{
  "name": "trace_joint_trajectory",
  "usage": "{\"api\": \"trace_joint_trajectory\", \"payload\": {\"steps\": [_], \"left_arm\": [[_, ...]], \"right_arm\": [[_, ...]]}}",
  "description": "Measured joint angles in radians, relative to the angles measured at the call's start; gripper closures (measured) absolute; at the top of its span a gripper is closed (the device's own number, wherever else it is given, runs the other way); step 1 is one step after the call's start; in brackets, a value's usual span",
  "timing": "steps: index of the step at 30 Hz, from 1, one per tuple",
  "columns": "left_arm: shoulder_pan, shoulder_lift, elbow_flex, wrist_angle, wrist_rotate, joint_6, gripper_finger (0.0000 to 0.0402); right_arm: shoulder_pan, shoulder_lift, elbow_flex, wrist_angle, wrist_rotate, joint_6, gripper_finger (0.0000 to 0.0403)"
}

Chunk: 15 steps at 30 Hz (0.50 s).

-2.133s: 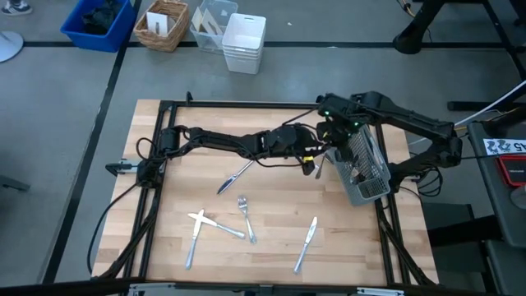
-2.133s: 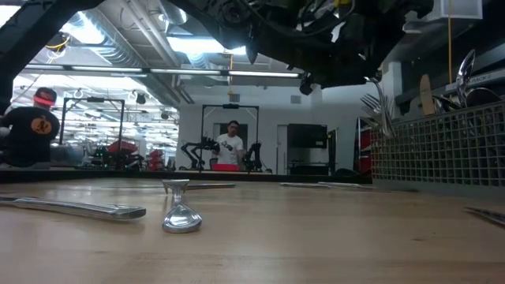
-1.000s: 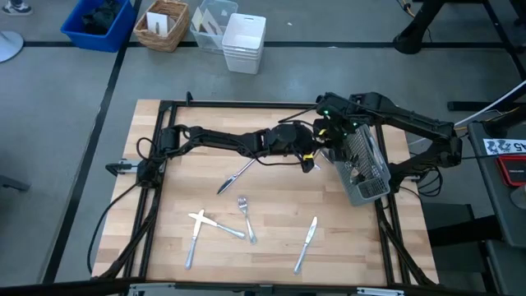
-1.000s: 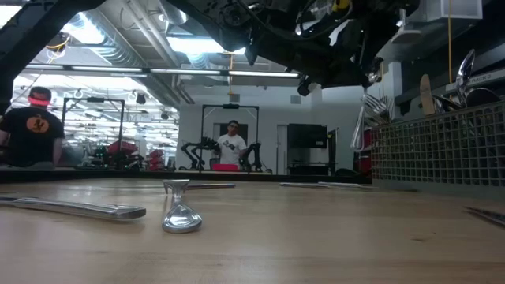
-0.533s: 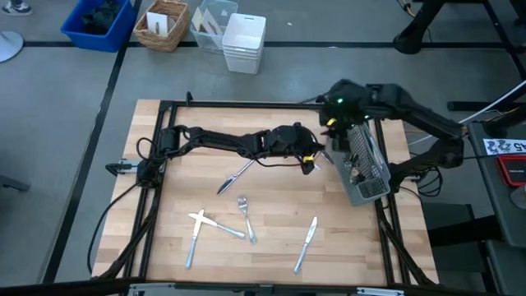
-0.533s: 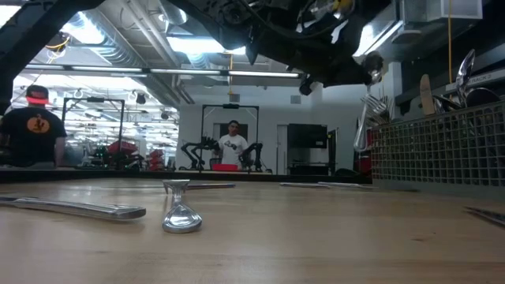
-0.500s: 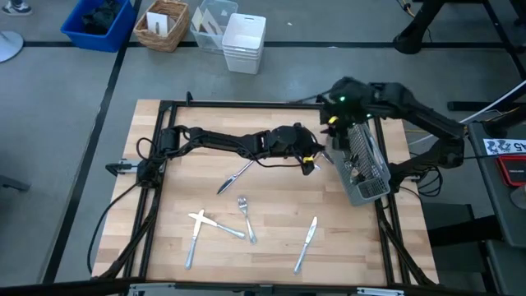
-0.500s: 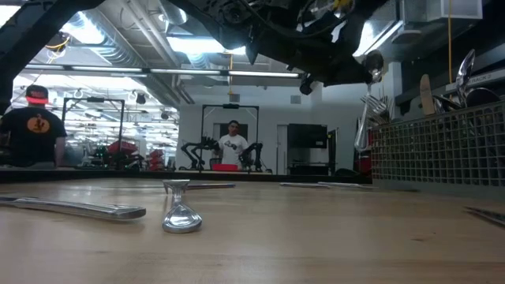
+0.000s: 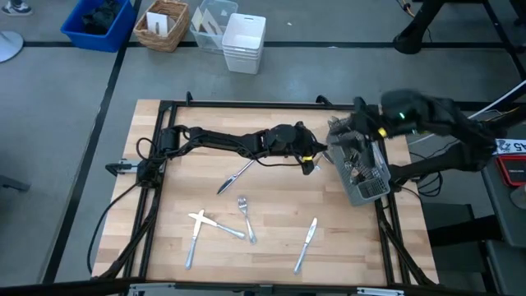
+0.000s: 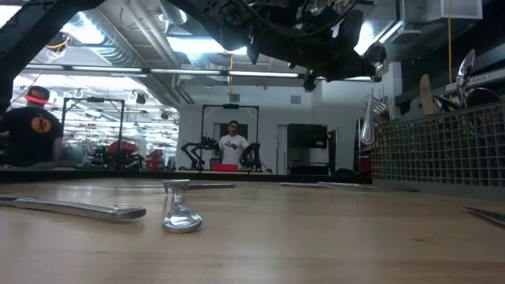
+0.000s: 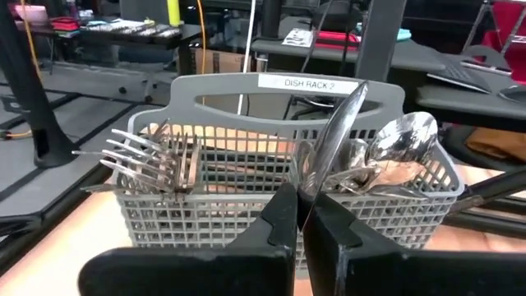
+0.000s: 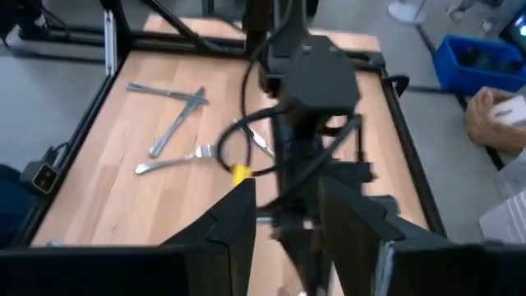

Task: Sort silverware
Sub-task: Put the spoon into the right section of the utensil holder

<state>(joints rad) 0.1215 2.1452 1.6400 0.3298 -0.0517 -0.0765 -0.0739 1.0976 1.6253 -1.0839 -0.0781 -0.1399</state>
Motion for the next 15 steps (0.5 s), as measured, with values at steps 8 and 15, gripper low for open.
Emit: {"api": "trace_joint_trajectory", "payload": {"steps": [8, 15], "left_arm": [[-0.011, 0.000, 0.000, 0.079, 0.082, -0.002, 0.0402], [-0.025, 0.000, 0.000, 0.263, 0.193, -0.052, 0.0402]], "right_arm": [[0.222, -0.341, -0.566, 0.415, 0.197, 0.217, 0.0268], [0.350, -0.536, -0.892, 0.858, 0.110, 0.231, 0.0268]]}}
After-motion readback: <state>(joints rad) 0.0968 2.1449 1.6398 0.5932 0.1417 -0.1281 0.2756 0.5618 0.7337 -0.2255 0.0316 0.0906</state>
